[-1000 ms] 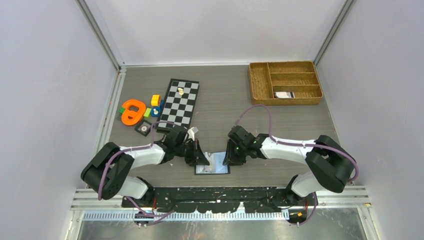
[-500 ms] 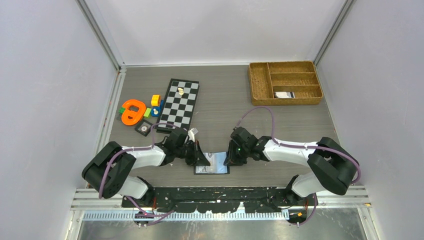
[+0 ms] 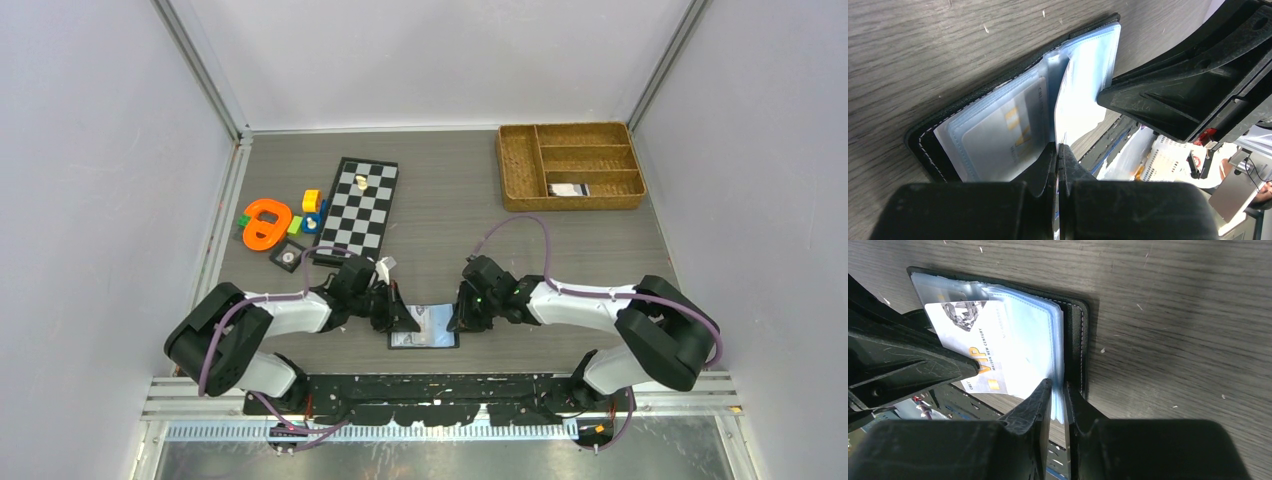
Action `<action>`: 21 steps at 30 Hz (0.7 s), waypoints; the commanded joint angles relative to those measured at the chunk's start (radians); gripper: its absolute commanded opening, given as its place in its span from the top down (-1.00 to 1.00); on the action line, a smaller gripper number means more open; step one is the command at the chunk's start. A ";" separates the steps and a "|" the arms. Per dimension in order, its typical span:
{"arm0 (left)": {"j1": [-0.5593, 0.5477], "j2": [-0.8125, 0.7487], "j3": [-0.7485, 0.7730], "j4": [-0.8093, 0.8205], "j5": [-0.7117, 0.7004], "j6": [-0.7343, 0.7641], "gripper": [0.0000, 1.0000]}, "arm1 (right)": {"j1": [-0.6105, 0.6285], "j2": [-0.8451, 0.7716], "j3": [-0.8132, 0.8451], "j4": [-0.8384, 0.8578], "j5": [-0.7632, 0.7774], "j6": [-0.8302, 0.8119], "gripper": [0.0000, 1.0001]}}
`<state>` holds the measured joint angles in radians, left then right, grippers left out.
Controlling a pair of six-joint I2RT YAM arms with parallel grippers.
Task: Put the credit cards into the card holder
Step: Insert the credit card into the card holder.
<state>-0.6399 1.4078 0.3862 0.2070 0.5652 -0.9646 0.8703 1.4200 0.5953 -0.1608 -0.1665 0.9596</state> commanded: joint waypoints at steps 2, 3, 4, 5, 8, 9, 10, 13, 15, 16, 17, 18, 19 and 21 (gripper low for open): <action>-0.004 0.033 -0.018 -0.018 -0.019 0.030 1.00 | 0.013 0.012 -0.013 0.071 -0.027 0.025 0.60; -0.004 0.038 -0.019 -0.011 -0.014 0.030 1.00 | 0.013 0.011 -0.016 0.075 -0.027 0.027 0.60; -0.004 0.042 -0.019 -0.004 -0.011 0.028 1.00 | 0.013 0.011 -0.018 0.079 -0.030 0.027 0.60; -0.004 0.046 -0.019 0.001 -0.008 0.027 1.00 | 0.013 0.011 -0.021 0.084 -0.031 0.028 0.61; -0.003 0.064 -0.021 0.019 -0.001 0.022 1.00 | 0.013 0.022 -0.028 0.102 -0.038 0.035 0.61; -0.003 0.068 -0.021 0.025 0.002 0.020 1.00 | 0.013 0.028 -0.028 0.102 -0.037 0.037 0.62; -0.005 0.072 -0.022 0.029 0.002 0.019 1.00 | 0.013 0.034 -0.025 0.095 -0.034 0.040 0.69; -0.004 0.073 -0.023 0.028 0.000 0.017 1.00 | 0.013 0.051 -0.011 0.049 -0.008 0.043 0.85; -0.003 0.072 -0.023 0.022 -0.006 0.020 1.00 | 0.013 0.055 -0.004 0.031 0.002 0.046 0.89; -0.004 0.072 -0.023 0.020 -0.007 0.021 1.00 | 0.013 0.056 -0.002 0.021 0.007 0.046 0.90; -0.004 0.073 -0.023 0.018 -0.006 0.021 1.00 | 0.013 0.059 0.001 0.017 0.008 0.046 0.92; -0.004 0.076 -0.022 0.015 -0.005 0.021 1.00 | 0.013 0.059 0.001 0.014 0.011 0.046 0.92; -0.004 0.080 -0.020 0.012 -0.005 0.023 1.00 | 0.013 0.059 0.001 0.015 0.011 0.047 0.93; -0.003 0.085 -0.016 0.004 -0.007 0.025 1.00 | 0.013 0.059 0.001 0.011 0.016 0.048 0.95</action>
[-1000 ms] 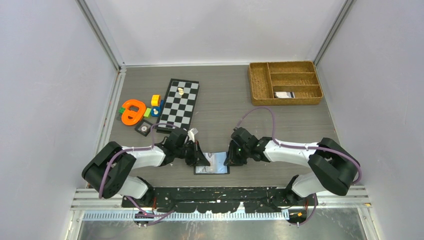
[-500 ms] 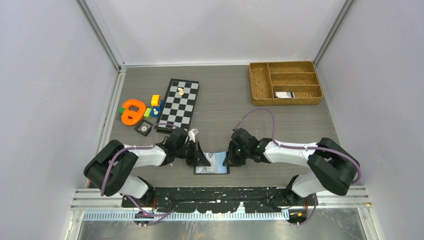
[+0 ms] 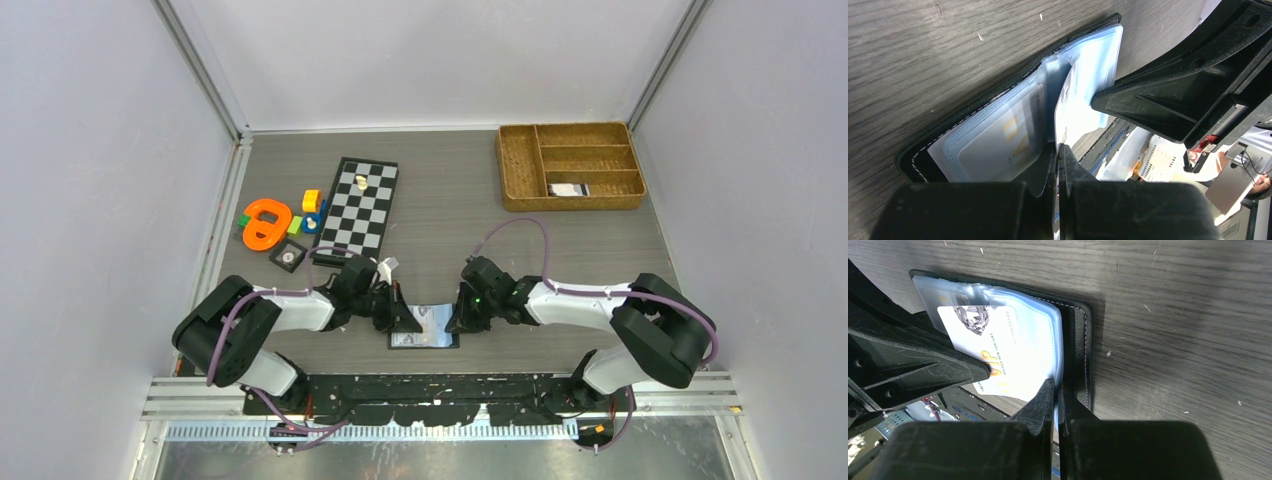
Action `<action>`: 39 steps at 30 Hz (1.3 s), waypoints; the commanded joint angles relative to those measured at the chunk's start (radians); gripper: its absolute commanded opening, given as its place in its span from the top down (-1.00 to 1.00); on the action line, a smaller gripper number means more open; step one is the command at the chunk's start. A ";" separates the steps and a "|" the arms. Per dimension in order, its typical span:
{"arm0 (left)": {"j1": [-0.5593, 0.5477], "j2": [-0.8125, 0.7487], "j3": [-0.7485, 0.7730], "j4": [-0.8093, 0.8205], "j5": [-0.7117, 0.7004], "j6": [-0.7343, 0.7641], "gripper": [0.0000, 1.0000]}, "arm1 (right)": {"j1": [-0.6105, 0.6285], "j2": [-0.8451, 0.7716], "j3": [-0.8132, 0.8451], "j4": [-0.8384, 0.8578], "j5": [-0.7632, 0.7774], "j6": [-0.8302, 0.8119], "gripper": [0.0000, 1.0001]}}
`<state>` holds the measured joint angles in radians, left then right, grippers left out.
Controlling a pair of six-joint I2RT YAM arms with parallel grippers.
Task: Put the credit cards into the card holder
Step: Insert the credit card into the card holder.
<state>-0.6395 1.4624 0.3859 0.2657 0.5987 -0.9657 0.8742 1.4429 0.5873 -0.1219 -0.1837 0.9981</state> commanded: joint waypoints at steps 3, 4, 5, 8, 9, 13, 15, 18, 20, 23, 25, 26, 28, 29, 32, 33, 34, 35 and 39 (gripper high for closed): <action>-0.004 0.032 0.004 -0.103 -0.052 0.049 0.89 | 0.009 0.033 0.010 -0.044 0.046 0.013 0.99; -0.004 0.027 0.019 -0.131 -0.065 0.065 0.84 | 0.009 0.032 0.011 -0.050 0.053 0.014 0.99; -0.003 0.020 0.031 -0.165 -0.078 0.080 0.78 | 0.009 0.031 0.011 -0.056 0.057 0.015 0.99; -0.004 -0.011 0.067 -0.249 -0.110 0.123 0.57 | 0.009 0.030 0.011 -0.066 0.068 0.018 0.99; -0.004 -0.017 0.078 -0.261 -0.118 0.135 0.50 | 0.009 0.031 0.011 -0.069 0.070 0.019 0.99; -0.004 -0.039 0.111 -0.362 -0.144 0.174 0.27 | 0.009 0.036 0.014 -0.079 0.076 0.020 0.99; -0.004 -0.049 0.117 -0.385 -0.150 0.185 0.18 | 0.009 0.037 0.015 -0.079 0.077 0.021 0.99; -0.006 -0.067 0.127 -0.420 -0.162 0.192 0.10 | 0.009 0.036 0.016 -0.084 0.078 0.020 0.99; -0.006 -0.078 0.129 -0.435 -0.173 0.197 0.08 | 0.009 0.035 0.016 -0.084 0.079 0.021 0.99; -0.005 -0.079 0.128 -0.432 -0.172 0.195 0.08 | 0.009 0.033 0.016 -0.084 0.078 0.020 0.99; -0.006 -0.068 0.130 -0.427 -0.166 0.192 0.12 | 0.010 0.029 0.015 -0.084 0.077 0.020 0.97; -0.006 -0.063 0.130 -0.425 -0.163 0.193 0.15 | 0.009 0.025 0.015 -0.086 0.078 0.019 0.92; -0.005 -0.059 0.131 -0.424 -0.169 0.195 0.25 | 0.009 0.019 0.014 -0.090 0.082 0.020 0.81; -0.005 -0.058 0.130 -0.425 -0.172 0.196 0.28 | 0.009 0.015 0.013 -0.091 0.084 0.021 0.76; -0.005 -0.056 0.132 -0.432 -0.180 0.197 0.35 | 0.009 0.004 0.010 -0.095 0.089 0.022 0.63; -0.005 -0.054 0.131 -0.432 -0.180 0.197 0.36 | 0.009 -0.001 0.007 -0.094 0.089 0.024 0.61; -0.005 -0.051 0.131 -0.433 -0.181 0.197 0.37 | 0.009 -0.006 0.005 -0.094 0.090 0.025 0.59; -0.005 -0.049 0.131 -0.432 -0.180 0.197 0.38 | 0.009 -0.011 0.002 -0.094 0.091 0.026 0.59; -0.005 -0.044 0.130 -0.432 -0.178 0.199 0.41 | 0.009 -0.028 -0.007 -0.095 0.097 0.030 0.59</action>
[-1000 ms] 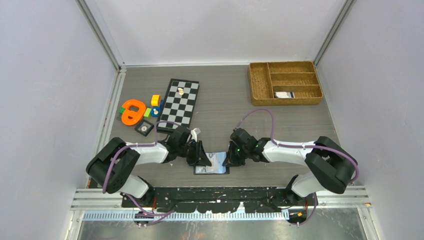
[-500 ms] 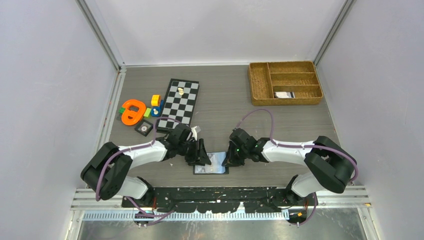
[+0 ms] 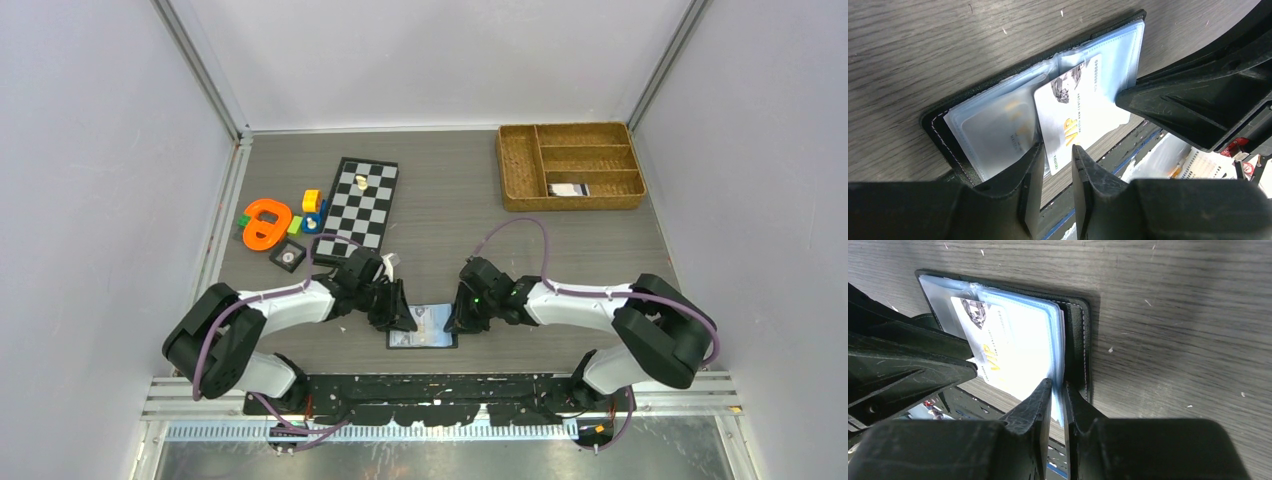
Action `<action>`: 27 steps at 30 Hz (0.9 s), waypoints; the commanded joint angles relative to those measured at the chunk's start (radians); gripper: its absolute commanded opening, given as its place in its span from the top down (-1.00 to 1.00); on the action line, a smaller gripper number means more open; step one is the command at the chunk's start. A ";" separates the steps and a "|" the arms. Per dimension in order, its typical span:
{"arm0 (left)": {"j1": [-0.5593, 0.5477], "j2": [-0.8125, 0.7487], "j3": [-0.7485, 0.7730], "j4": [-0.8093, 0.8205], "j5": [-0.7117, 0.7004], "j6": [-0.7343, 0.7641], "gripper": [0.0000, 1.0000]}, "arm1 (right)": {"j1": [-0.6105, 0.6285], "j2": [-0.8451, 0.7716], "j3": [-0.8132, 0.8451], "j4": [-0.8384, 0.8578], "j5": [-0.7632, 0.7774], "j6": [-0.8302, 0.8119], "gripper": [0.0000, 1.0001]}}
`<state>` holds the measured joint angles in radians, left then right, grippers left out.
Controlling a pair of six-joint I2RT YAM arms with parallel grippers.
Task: Put the credit cards into the card holder
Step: Insert the credit card into the card holder.
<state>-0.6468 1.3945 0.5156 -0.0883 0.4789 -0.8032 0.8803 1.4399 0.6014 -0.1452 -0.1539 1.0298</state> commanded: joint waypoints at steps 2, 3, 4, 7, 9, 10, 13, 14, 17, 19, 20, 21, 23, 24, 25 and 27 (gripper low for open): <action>0.002 0.024 0.000 -0.079 -0.059 0.036 0.43 | 0.003 -0.029 -0.025 -0.071 0.068 0.002 0.59; 0.002 0.023 0.001 -0.078 -0.059 0.036 0.44 | 0.003 -0.032 -0.025 -0.072 0.067 0.003 0.59; 0.002 0.024 0.000 -0.079 -0.059 0.036 0.44 | 0.003 -0.035 -0.027 -0.073 0.067 0.003 0.59; 0.002 0.025 0.001 -0.079 -0.057 0.036 0.46 | 0.002 -0.043 -0.031 -0.073 0.071 0.005 0.59; 0.002 0.026 -0.001 -0.078 -0.058 0.035 0.48 | 0.003 -0.043 -0.032 -0.072 0.071 0.004 0.62; 0.002 0.027 0.000 -0.077 -0.058 0.036 0.48 | 0.003 -0.043 -0.034 -0.070 0.068 0.005 0.64; 0.001 0.026 0.000 -0.078 -0.059 0.038 0.51 | 0.003 -0.044 -0.035 -0.064 0.065 0.007 0.71; 0.002 0.028 0.000 -0.077 -0.058 0.038 0.53 | 0.003 -0.044 -0.037 -0.061 0.063 0.006 0.74; 0.001 0.031 0.004 -0.078 -0.057 0.037 0.59 | 0.003 -0.045 -0.041 -0.053 0.060 0.008 0.93; -0.002 0.035 0.009 -0.078 -0.057 0.038 0.65 | 0.003 -0.048 -0.044 -0.048 0.058 0.008 0.99; -0.005 0.037 0.012 -0.078 -0.057 0.038 0.68 | 0.003 -0.048 -0.044 -0.048 0.059 0.008 0.99; -0.008 0.041 0.015 -0.077 -0.057 0.038 0.71 | 0.002 -0.050 -0.046 -0.046 0.058 0.006 0.99; -0.013 0.050 0.023 -0.076 -0.058 0.038 0.76 | 0.004 -0.052 -0.047 -0.041 0.056 0.006 0.99; -0.015 0.055 0.027 -0.072 -0.056 0.038 0.80 | 0.003 -0.053 -0.048 -0.040 0.056 0.006 0.99; -0.018 0.060 0.033 -0.070 -0.056 0.038 0.82 | 0.003 -0.053 -0.049 -0.039 0.053 0.006 0.99; -0.023 0.070 0.042 -0.067 -0.056 0.036 0.86 | 0.003 -0.055 -0.049 -0.038 0.053 0.005 0.99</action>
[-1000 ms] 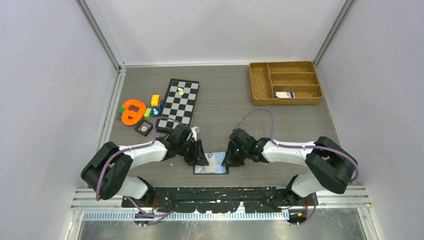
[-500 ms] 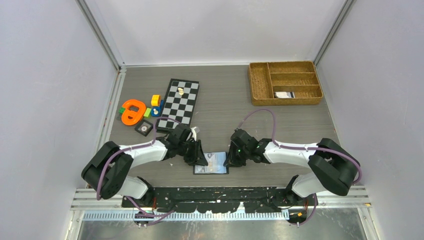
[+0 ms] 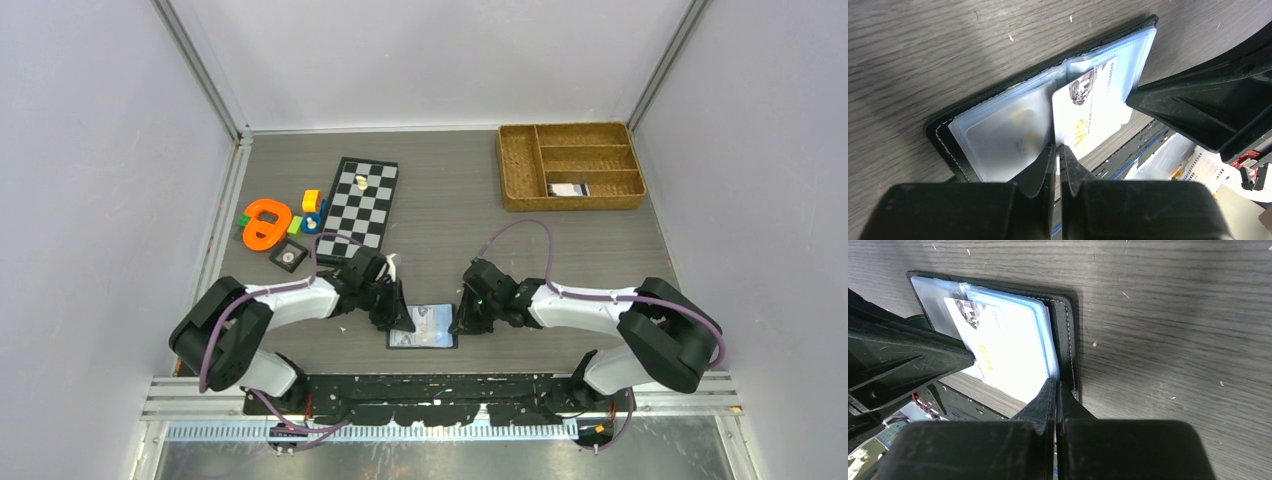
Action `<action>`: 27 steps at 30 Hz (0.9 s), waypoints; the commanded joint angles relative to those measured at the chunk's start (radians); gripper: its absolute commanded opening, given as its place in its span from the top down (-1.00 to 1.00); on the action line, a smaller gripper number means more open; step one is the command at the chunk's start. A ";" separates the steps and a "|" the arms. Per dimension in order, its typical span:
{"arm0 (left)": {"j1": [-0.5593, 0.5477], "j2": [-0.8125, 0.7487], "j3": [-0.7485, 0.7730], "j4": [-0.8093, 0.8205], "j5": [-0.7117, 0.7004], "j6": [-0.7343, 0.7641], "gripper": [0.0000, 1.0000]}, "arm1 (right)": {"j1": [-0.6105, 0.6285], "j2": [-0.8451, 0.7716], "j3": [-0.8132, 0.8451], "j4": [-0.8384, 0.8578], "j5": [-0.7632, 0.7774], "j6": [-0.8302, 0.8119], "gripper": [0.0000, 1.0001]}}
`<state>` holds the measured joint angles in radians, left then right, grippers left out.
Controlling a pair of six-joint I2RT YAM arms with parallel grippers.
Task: Put the credit cards into the card holder
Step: Insert the credit card into the card holder.
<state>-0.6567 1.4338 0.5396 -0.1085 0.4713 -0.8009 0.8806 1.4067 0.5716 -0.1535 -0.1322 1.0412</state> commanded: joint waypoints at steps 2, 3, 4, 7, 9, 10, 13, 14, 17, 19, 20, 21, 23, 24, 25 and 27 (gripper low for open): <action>-0.021 0.043 0.030 -0.046 -0.045 0.033 0.90 | 0.003 -0.022 -0.018 -0.029 0.030 -0.009 0.99; -0.024 0.047 0.034 -0.043 -0.044 0.030 0.91 | 0.003 -0.022 -0.018 -0.028 0.030 -0.009 0.99; -0.029 0.053 0.037 -0.038 -0.042 0.027 0.92 | 0.002 -0.022 -0.019 -0.028 0.030 -0.010 0.99; -0.043 0.068 0.050 -0.024 -0.038 0.015 0.94 | 0.004 -0.023 -0.018 -0.027 0.031 -0.012 0.99; -0.053 0.076 0.057 -0.014 -0.039 0.005 0.97 | 0.002 -0.024 -0.018 -0.026 0.032 -0.011 0.99; -0.060 0.079 0.061 -0.008 -0.036 -0.001 0.97 | 0.003 -0.025 -0.018 -0.026 0.032 -0.011 0.99; -0.079 0.089 0.065 0.010 -0.036 -0.025 0.99 | 0.002 -0.026 -0.018 -0.027 0.034 -0.014 0.99; -0.086 0.090 0.066 0.018 -0.037 -0.035 0.99 | 0.004 -0.026 -0.018 -0.026 0.034 -0.014 0.99; -0.101 0.089 0.060 0.047 -0.039 -0.060 1.00 | 0.003 -0.026 -0.018 -0.026 0.035 -0.013 0.99; -0.108 0.089 0.056 0.064 -0.047 -0.072 1.00 | 0.003 -0.026 -0.018 -0.027 0.035 -0.013 0.99; -0.109 0.091 0.056 0.074 -0.045 -0.076 1.00 | 0.003 -0.026 -0.018 -0.026 0.036 -0.012 0.99; -0.111 0.094 0.055 0.083 -0.045 -0.081 1.00 | 0.002 -0.026 -0.019 -0.025 0.034 -0.013 0.99; -0.116 0.098 0.055 0.103 -0.043 -0.090 1.00 | 0.003 -0.026 -0.019 -0.025 0.035 -0.013 0.99; -0.119 0.098 0.056 0.104 -0.042 -0.091 1.00 | 0.003 -0.026 -0.019 -0.024 0.036 -0.013 0.99; -0.120 0.098 0.058 0.104 -0.043 -0.093 1.00 | 0.003 -0.027 -0.021 -0.023 0.036 -0.012 0.99; -0.124 0.093 0.060 0.104 -0.047 -0.096 1.00 | 0.003 -0.028 -0.022 -0.022 0.038 -0.011 0.99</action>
<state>-0.7521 1.5112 0.5930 -0.0639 0.4385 -0.8795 0.8806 1.3888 0.5629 -0.1738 -0.1314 1.0359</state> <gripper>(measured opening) 0.010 0.018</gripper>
